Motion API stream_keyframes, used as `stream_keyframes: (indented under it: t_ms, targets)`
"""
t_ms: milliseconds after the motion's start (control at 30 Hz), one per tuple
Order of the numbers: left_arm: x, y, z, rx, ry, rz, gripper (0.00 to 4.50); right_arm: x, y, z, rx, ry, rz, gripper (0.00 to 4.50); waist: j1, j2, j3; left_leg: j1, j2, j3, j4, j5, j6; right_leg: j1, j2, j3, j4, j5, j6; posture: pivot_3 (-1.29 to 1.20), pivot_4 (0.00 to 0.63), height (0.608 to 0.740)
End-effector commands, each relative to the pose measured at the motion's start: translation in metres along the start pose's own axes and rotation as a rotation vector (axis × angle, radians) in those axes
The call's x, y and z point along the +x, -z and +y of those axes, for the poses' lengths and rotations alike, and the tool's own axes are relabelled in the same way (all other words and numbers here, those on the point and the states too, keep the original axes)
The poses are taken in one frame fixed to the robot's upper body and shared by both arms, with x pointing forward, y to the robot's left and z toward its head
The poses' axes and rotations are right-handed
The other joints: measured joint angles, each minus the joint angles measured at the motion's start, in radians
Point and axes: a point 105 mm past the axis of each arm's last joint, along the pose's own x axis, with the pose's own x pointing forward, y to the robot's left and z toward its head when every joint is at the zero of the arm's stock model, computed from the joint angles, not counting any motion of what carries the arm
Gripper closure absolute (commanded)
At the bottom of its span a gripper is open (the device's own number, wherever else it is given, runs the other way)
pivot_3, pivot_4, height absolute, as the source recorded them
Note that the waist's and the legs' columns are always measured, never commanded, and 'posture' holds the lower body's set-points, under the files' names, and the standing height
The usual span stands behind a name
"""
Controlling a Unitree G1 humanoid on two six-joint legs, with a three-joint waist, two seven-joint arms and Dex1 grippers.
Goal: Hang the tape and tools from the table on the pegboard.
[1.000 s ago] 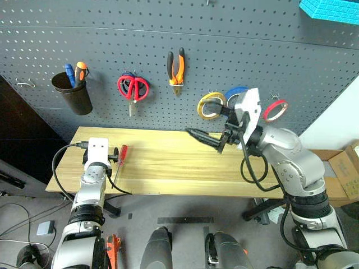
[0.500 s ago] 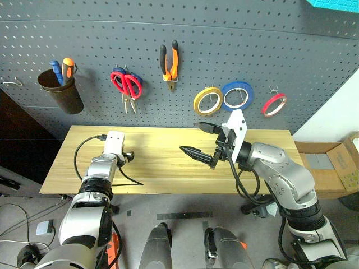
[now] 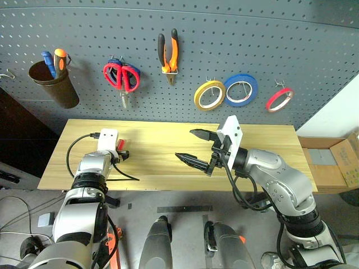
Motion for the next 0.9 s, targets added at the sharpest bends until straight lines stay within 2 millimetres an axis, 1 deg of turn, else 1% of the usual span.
stream_keyframes:
  t_ms: [33, 133, 267, 333, 400, 567, 733, 800, 900]
  targets:
    - [-0.001, -0.001, -0.004, -0.001, 0.026, 0.034, 0.40, -0.003, -0.012, 0.006, -0.022, -0.009, -0.043, 0.00, 0.000, 0.001, 0.004, 0.000, 0.000, 0.000, 0.000, 0.000, 0.000, 0.000, 0.000, 0.000, 0.000, -0.001, -0.002, 0.08, 0.352, 0.740]
    - [-0.001, 0.005, -0.003, -0.010, 0.031, 0.074, 0.98, -0.004, -0.011, 0.006, -0.018, -0.004, -0.037, 0.00, -0.001, 0.002, 0.010, 0.000, 0.000, 0.000, 0.000, 0.000, 0.000, 0.000, -0.003, 0.000, 0.000, -0.002, -0.004, 0.08, 0.358, 0.740]
    - [-0.002, 0.009, 0.001, -0.019, 0.027, 0.091, 2.28, -0.004, -0.006, 0.006, -0.015, 0.000, -0.018, 0.00, -0.007, 0.002, 0.015, 0.000, 0.000, 0.000, -0.001, 0.000, 0.000, 0.000, -0.003, 0.000, 0.000, -0.002, -0.004, 0.08, 0.363, 0.740]
    - [-0.003, 0.012, 0.004, -0.024, 0.021, 0.099, 3.05, -0.003, -0.002, 0.005, -0.021, 0.008, 0.003, 0.00, -0.012, 0.003, 0.019, 0.000, 0.000, 0.000, -0.002, 0.000, 0.000, 0.000, -0.003, 0.000, 0.000, -0.003, -0.004, 0.08, 0.364, 0.740]
    - [-0.004, 0.012, 0.005, -0.028, 0.023, 0.101, 3.62, -0.003, 0.004, 0.000, -0.034, 0.028, 0.030, 0.00, -0.016, 0.003, 0.020, 0.000, 0.000, 0.000, -0.002, 0.000, 0.000, 0.000, -0.003, 0.000, 0.000, -0.003, -0.004, 0.08, 0.364, 0.740]
    - [-0.006, 0.012, 0.005, -0.040, 0.030, 0.099, 3.64, -0.004, 0.006, -0.004, -0.050, 0.039, 0.047, 0.00, -0.017, 0.005, 0.024, 0.000, 0.000, 0.000, -0.002, 0.000, 0.000, -0.001, -0.003, 0.000, 0.000, -0.003, -0.004, 0.09, 0.368, 0.740]
    - [-0.016, -0.001, 0.006, -0.053, 0.066, 0.012, 3.64, -0.004, 0.001, -0.003, -0.050, 0.017, 0.019, 0.00, -0.018, 0.006, 0.027, 0.000, 0.001, 0.001, -0.004, 0.000, 0.000, -0.001, -0.004, 0.000, -0.002, -0.003, -0.004, 0.11, 0.357, 0.740]
    - [-0.023, -0.011, 0.007, -0.048, 0.081, -0.061, 3.64, -0.004, -0.002, -0.004, -0.049, 0.004, 0.003, 0.00, -0.017, 0.006, 0.028, 0.000, 0.001, 0.001, -0.005, 0.000, -0.001, -0.002, -0.004, 0.000, -0.003, -0.003, -0.004, 0.12, 0.346, 0.740]
    - [-0.044, -0.037, 0.008, -0.017, 0.116, -0.272, 3.64, -0.003, -0.008, -0.006, -0.069, -0.017, -0.023, 0.00, -0.016, 0.005, 0.028, -0.002, 0.001, 0.000, -0.006, -0.001, -0.002, -0.002, -0.004, 0.000, -0.004, -0.002, -0.001, 0.14, 0.329, 0.740]
